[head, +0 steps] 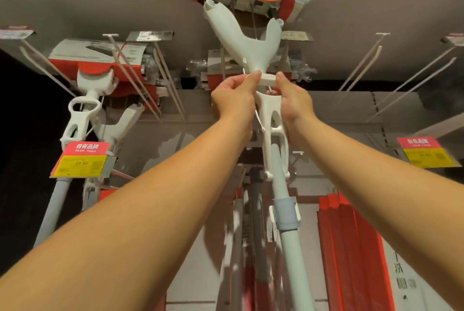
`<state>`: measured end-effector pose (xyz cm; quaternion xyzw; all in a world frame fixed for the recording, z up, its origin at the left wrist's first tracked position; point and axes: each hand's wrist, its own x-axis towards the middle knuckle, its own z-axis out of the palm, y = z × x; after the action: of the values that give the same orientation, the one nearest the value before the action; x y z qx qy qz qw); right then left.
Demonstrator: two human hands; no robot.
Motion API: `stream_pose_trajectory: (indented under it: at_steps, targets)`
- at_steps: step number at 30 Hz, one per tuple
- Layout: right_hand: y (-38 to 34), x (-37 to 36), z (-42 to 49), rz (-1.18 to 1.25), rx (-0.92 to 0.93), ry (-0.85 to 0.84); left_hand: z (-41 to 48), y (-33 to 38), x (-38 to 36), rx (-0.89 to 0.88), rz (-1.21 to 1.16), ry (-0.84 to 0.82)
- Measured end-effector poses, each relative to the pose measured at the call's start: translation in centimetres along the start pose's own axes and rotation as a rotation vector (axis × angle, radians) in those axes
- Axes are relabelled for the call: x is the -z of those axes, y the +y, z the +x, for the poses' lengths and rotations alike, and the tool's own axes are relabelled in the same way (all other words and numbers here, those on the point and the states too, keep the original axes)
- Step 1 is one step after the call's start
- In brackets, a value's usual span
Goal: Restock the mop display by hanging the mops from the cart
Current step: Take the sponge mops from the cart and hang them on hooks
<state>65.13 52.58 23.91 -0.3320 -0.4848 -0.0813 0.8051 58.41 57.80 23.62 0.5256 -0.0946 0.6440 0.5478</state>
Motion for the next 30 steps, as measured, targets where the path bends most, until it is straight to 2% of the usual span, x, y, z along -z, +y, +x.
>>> stream_pose_trajectory:
  at_steps: [14,19,25,30]
  targets:
    - [2.9,0.5,5.6,0.062,-0.015,-0.115,4.7,-2.7,-1.3,-0.164,0.152,0.052]
    - [4.4,0.5,6.0,0.119,-0.087,-0.161,5.4,-3.2,-1.0,-0.189,0.21,0.062]
    - [5.0,1.7,6.7,0.07,-0.089,-0.114,6.0,-4.5,-1.5,-0.13,0.245,0.041]
    - [5.7,2.4,7.1,0.136,-0.117,-0.048,6.7,-5.1,-2.4,-0.072,0.281,-0.034]
